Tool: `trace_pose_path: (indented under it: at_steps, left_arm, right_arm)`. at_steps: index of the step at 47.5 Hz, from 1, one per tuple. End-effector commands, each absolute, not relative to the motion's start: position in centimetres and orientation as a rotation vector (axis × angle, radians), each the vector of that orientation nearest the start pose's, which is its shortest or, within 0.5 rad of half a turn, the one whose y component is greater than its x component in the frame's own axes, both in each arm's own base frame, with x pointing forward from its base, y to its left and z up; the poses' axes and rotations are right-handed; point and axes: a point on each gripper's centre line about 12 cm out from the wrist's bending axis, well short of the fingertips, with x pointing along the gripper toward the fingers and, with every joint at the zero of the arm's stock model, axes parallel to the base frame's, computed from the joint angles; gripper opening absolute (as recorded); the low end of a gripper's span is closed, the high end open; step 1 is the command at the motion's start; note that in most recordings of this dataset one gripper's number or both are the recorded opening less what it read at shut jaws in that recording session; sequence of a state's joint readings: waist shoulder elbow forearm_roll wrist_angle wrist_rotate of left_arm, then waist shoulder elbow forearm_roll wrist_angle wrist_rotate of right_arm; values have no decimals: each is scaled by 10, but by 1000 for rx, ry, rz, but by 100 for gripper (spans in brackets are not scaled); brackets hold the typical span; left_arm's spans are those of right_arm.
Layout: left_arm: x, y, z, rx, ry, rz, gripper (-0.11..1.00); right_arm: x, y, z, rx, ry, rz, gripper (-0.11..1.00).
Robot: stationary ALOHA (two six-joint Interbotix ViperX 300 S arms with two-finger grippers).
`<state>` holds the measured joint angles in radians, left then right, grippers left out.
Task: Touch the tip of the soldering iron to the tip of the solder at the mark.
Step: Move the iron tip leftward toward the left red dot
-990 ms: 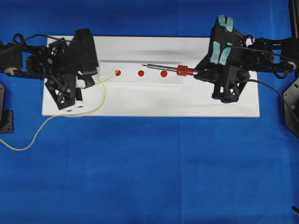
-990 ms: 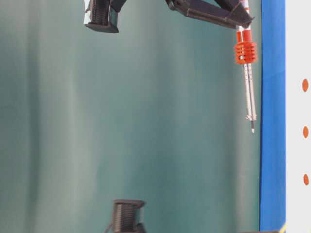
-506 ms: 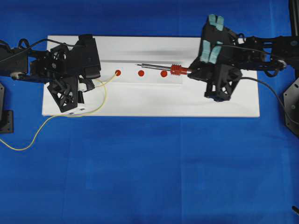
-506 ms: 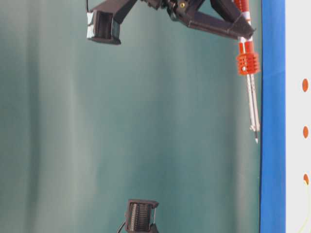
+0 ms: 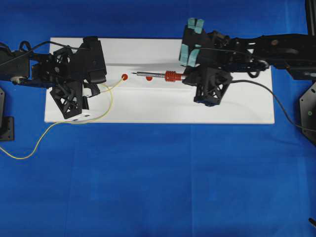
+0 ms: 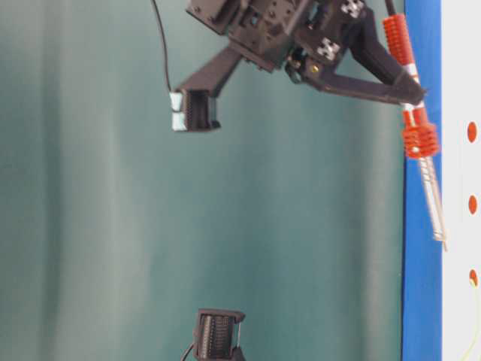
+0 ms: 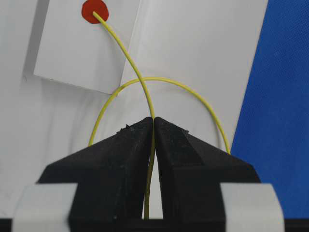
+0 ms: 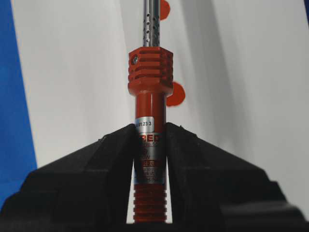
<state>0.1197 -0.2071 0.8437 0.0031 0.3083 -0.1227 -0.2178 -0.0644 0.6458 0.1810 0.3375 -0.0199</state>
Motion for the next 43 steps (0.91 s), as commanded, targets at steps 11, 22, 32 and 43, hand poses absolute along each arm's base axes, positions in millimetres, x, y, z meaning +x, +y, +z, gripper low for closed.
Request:
trace_pose_path:
  at_steps: [11, 22, 32, 43]
  left_arm:
    - [308, 37, 165, -164, 914, 165, 3]
    - [308, 36, 165, -161, 912, 163, 3]
    - [308, 37, 165, -164, 912, 165, 3]
    - [308, 37, 165, -164, 912, 165, 3]
  right_arm:
    - [377, -75, 176, 263, 874, -213, 7]
    - [380, -70, 172, 257, 892, -198, 7]
    - [379, -68, 172, 257, 898, -193, 7]
    - [379, -69, 173, 256, 897, -195, 7]
